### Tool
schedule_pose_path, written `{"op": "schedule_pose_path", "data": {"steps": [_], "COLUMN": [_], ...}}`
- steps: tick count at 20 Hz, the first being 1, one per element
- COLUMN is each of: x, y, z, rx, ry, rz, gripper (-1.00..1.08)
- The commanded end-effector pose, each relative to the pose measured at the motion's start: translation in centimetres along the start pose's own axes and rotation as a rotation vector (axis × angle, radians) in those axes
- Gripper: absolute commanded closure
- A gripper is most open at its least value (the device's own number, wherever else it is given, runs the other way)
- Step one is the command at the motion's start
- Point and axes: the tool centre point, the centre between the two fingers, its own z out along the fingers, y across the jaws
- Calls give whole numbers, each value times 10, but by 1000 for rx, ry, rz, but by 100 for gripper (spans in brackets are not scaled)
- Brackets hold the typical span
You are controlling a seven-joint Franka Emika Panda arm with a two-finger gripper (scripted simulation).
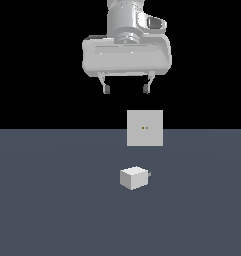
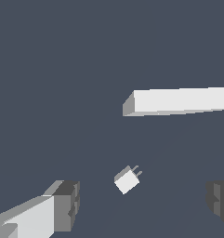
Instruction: Plug the charger into the wall socket.
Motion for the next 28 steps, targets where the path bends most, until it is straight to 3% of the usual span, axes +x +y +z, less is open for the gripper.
{"op": "schedule_pose_path", "data": {"steps": [1, 13, 28], "x": [0, -9, -36], "y": [0, 4, 11], "z": [0, 12, 51], "rx": [0, -12, -50], "ry": [0, 25, 105], "rz": [0, 90, 382], "gripper": [-92, -92, -92]}}
